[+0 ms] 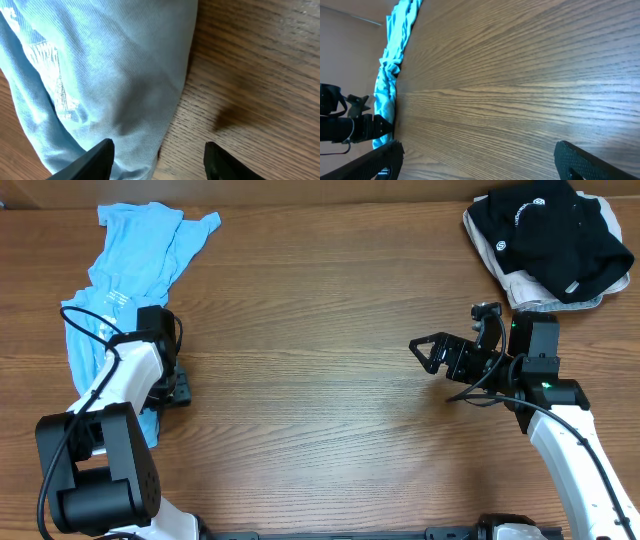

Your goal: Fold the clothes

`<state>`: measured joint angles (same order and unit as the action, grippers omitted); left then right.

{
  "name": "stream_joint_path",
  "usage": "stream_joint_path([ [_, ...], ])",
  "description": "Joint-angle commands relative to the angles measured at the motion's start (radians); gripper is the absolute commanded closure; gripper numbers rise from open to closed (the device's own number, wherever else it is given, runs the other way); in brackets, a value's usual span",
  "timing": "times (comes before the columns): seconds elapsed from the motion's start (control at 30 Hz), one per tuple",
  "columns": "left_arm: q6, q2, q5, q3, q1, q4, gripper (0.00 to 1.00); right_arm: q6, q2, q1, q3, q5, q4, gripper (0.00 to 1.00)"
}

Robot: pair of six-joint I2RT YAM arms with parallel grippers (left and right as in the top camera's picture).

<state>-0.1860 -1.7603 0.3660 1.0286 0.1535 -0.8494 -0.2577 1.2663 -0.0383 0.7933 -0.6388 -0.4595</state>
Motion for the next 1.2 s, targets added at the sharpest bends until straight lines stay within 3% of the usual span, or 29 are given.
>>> stream_joint_path([
  [0.0,-0.021,-0.002,0.035,-0.028,0.012,0.021,0.41,0.003,-0.003,0.005,0.025,0.023,-0.001,0.00],
  [0.07,-0.020,-0.002,0.037,-0.045,0.012,0.040,0.42,0.002,-0.003,0.005,0.025,0.035,-0.008,0.00],
  [0.17,-0.021,-0.002,0.037,-0.065,0.012,0.054,0.51,0.003,-0.003,0.005,0.025,0.044,-0.018,0.00],
  [0.33,-0.021,-0.002,0.033,-0.071,0.011,0.064,0.81,0.002,-0.003,0.005,0.025,0.048,-0.022,0.00],
  [0.37,-0.021,-0.002,0.031,-0.071,0.011,0.074,0.92,0.002,-0.003,0.005,0.025,0.048,-0.022,0.00],
  [0.57,-0.017,-0.001,-0.088,-0.067,0.009,0.132,0.96,0.002,-0.003,0.005,0.025,0.048,-0.021,0.01],
  [0.77,0.130,0.000,-0.443,0.048,-0.010,0.131,0.96,0.002,-0.004,0.005,0.025,0.055,-0.018,0.11],
  [0.97,0.386,0.003,-0.996,0.315,-0.081,0.056,0.96,0.002,-0.007,0.005,0.026,0.053,-0.005,0.15],
  [1.03,0.397,0.003,-1.110,0.418,-0.116,0.053,0.96,0.002,-0.016,0.005,0.026,0.052,-0.003,0.16],
  [1.17,0.397,0.003,-1.201,0.621,-0.190,0.049,0.96,0.002,-0.047,0.005,0.026,0.025,-0.003,0.17],
])
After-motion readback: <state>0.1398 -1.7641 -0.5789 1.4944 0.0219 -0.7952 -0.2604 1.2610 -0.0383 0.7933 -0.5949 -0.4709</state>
